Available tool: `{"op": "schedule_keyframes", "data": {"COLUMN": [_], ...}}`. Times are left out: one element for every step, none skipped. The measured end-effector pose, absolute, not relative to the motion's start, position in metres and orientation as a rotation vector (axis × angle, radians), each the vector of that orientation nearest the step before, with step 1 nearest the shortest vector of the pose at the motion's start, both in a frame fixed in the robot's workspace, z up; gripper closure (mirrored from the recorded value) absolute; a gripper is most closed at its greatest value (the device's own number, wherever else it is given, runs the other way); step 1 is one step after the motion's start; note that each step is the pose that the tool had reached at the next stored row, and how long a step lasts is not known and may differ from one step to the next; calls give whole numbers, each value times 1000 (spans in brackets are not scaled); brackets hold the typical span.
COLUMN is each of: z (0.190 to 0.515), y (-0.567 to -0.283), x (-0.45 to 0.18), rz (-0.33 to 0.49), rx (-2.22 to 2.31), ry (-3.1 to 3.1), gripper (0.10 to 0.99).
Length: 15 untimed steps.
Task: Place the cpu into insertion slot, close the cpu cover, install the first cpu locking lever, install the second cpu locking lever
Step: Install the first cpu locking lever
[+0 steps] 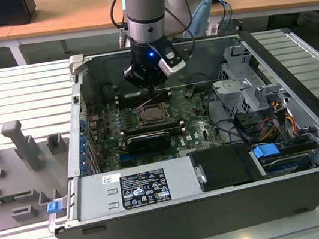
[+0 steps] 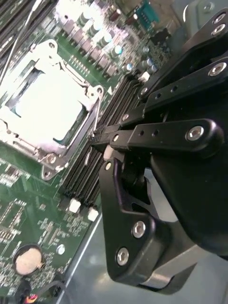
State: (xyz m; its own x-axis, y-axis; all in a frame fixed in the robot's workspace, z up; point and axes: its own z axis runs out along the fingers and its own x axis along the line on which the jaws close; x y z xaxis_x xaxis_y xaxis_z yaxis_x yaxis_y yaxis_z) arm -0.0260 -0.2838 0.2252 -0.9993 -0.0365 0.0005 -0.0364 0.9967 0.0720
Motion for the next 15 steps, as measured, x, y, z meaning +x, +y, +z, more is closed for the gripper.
{"op": "schedule_keyframes", "data": {"z": [224, 223, 221, 219, 218, 216, 214, 213, 211, 210, 210, 209, 209, 208, 208], "y": [-284, -283, -283, -283, -282, -282, -282, -282, -282, -282, -282, -282, -282, -282, -282], "x": [-23, -22, -22, -21, -21, -21, -20, -20, -20, -19, -19, -18, -18, -18, -18], "rz": [-113, -113, -113, -112, -113, -113, -113, -113, -113, -113, -113, -113, -113, -113, -112], "rx": [58, 58, 58, 57, 57, 57, 58, 58, 57, 57, 57, 57, 57, 58, 58], "ry": [-3137, -3137, -3137, -3137, -3137, -3137, -3137, -3137, -3137, -3137, -3137, -3137, -3137, -3137, -3137], "gripper": [980, 980, 980, 980, 980, 980, 980, 980, 980, 980, 980, 980, 980, 980, 980]}}
